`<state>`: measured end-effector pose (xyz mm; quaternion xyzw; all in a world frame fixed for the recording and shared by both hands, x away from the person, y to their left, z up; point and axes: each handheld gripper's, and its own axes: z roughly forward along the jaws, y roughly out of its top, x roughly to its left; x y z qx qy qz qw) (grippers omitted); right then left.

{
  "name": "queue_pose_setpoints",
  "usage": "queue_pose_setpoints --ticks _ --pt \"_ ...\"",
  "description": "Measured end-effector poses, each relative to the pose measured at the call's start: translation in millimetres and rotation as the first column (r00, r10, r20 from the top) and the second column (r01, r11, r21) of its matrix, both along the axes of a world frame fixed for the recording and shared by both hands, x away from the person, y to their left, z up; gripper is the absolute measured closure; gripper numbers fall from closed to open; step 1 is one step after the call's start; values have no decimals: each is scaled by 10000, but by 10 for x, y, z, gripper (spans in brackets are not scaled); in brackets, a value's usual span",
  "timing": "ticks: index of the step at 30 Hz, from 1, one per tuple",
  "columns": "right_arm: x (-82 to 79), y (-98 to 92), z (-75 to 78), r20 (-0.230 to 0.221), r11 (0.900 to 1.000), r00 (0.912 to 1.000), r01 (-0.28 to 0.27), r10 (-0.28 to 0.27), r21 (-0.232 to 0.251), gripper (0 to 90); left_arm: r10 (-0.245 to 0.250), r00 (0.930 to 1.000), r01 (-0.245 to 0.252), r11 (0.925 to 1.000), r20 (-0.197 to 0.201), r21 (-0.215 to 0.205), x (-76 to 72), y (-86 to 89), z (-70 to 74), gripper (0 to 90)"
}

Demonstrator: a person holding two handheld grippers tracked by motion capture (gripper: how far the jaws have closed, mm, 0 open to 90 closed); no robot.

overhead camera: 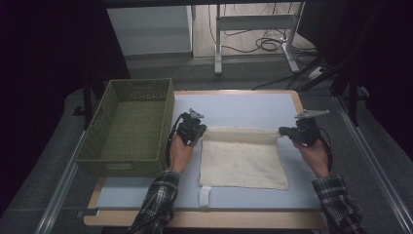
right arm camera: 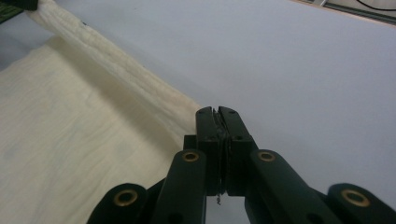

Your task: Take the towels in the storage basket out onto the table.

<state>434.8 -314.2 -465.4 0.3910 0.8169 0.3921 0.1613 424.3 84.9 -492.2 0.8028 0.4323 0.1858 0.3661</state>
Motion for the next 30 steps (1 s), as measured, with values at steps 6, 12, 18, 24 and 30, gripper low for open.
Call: queue_pose_setpoints --ticks 6,12,18,24,30 --pt "-260 -54 14 79 9997 9997 -238 237 85 876 -318 9990 329 9987 299 -382 -275 49 32 874" --pt "-471 -88 48 40 9988 9991 -433 433 235 875 -665 9972 679 9968 330 -419 -505 70 9 873" --pt "-739 -88 41 -273 9968 9965 -779 784 191 874 -904 9953 929 9927 350 -771 -787 138 -29 872" --pt "-999 -76 -43 -527 9948 9934 -1014 1014 31 873 -1377 9895 1410 9867 441 -815 -1028 144 -64 871" --pt "-1220 -121 -131 -594 9936 9919 -1115 1123 172 873 -1679 9849 1706 9828 424 -713 -1246 158 -120 871"
